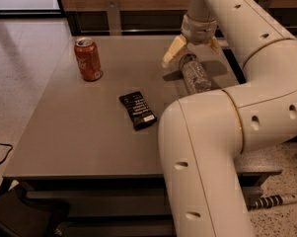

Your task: Place water bottle upright

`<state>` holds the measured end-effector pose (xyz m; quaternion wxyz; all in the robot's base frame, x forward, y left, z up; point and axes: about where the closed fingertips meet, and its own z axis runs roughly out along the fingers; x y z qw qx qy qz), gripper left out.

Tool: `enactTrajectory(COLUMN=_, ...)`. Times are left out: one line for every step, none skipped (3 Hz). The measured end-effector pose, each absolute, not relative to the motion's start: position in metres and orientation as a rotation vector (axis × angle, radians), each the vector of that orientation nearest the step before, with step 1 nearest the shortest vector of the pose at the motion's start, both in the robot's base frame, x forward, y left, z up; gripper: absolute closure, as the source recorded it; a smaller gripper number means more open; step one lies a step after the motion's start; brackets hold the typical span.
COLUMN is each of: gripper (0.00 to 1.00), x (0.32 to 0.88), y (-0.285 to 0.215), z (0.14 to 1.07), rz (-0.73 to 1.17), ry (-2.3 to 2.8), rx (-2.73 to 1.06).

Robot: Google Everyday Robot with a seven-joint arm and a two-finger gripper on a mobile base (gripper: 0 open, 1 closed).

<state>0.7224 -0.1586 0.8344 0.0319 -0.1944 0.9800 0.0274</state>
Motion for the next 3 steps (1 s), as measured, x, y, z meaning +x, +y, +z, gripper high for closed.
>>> enactTrajectory(gripper=0.00, x=0.726, y=-0.170, z=0.813, rz=0.120, ry=3.050, rx=-0.534)
enactTrajectory(gripper=0.15, x=0.737, y=-0.168, z=0.809, rz=0.123, ry=3.020, rx=-0.525)
enactTrajectory(gripper=0.38, x=0.745, y=-0.166, z=0.805, rz=0.122, ry=2.996, rx=-0.520)
